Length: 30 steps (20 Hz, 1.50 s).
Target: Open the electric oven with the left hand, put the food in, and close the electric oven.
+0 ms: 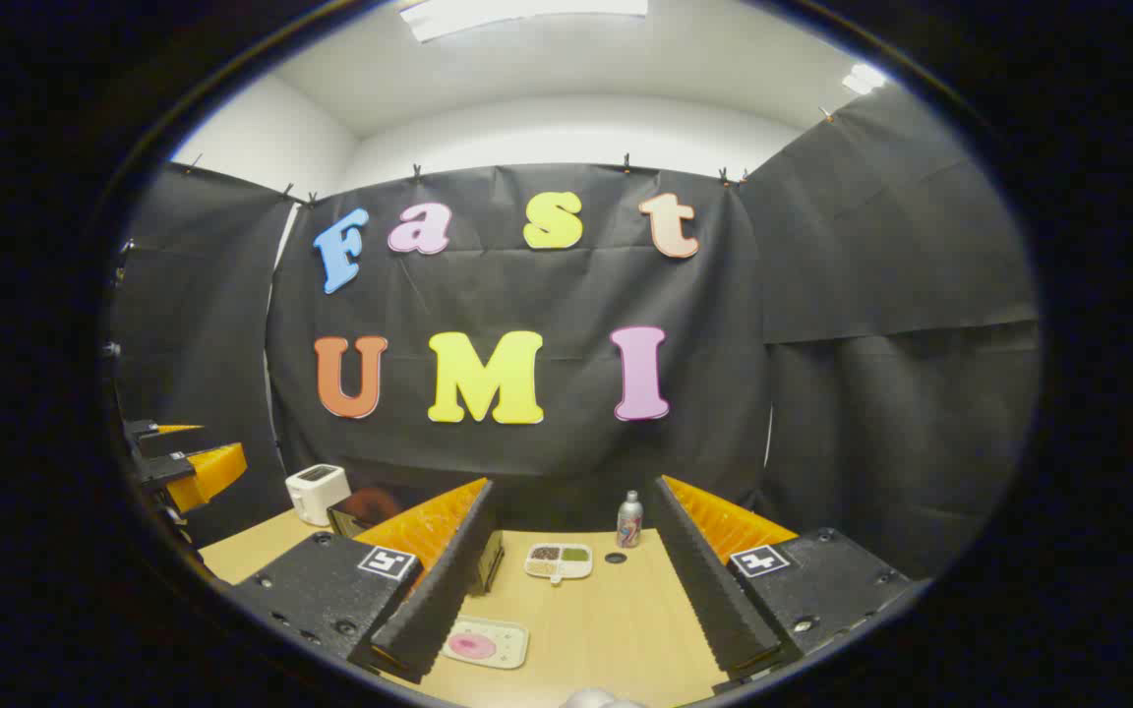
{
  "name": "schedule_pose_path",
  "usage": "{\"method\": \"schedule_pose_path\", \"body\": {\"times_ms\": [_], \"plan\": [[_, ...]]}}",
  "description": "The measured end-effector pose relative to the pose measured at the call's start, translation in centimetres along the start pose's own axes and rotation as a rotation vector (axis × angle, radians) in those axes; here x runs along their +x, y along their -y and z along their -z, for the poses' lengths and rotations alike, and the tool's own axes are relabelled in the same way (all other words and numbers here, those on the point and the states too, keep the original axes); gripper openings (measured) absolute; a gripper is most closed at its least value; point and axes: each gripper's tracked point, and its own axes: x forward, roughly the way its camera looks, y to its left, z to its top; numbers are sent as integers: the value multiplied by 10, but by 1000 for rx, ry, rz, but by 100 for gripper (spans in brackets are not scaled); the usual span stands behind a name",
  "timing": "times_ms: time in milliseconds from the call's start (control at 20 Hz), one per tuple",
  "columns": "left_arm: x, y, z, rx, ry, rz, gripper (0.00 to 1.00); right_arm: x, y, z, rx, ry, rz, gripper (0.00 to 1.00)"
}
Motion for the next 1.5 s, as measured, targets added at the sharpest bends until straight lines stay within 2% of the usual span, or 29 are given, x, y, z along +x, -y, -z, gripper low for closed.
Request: {"method": "schedule_pose_path", "body": {"times_ms": [150, 200, 250, 550, 600, 650, 950, 1150, 1200, 1250, 1300, 1400, 1450, 1500], "plan": [[4, 1, 2, -15, -5, 2, 96, 3, 4, 5, 9, -19, 8, 96], [5, 2, 3, -16, -7, 4, 97, 5, 5, 6, 10, -23, 14, 100], [8, 1, 3, -14, -3, 6, 97, 6, 7, 6, 11, -25, 17, 96], [21, 0, 4, -19, 7, 16, 96, 8, 11, 12, 0, -40, 32, 96], [22, 0, 5, -22, 8, 15, 97, 7, 12, 14, -4, -45, 34, 100], [27, 0, 5, -25, 9, 18, 97, 8, 13, 14, -6, -46, 35, 96], [67, -8, 23, -32, 26, 24, 96, 9, 16, 16, -11, -54, 46, 96], [114, -15, 57, -41, -5, 21, 96, 11, 18, 20, -2, -73, 65, 96], [126, -15, 71, -41, -22, 23, 96, 10, 20, 23, -4, -81, 72, 100], [137, -16, 82, -36, -41, 21, 97, 11, 21, 24, -9, -88, 80, 97], [150, -17, 93, -26, -53, 21, 96, 11, 23, 27, -15, -96, 88, 100], [174, -17, 116, -7, -92, 23, 97, 11, 25, 28, -23, -110, 104, 97], [186, -16, 126, -2, -94, 28, 100, 11, 26, 30, -24, -115, 113, 97], [199, -14, 137, -2, -110, 33, 97, 11, 27, 30, -17, -120, 121, 96]]}}
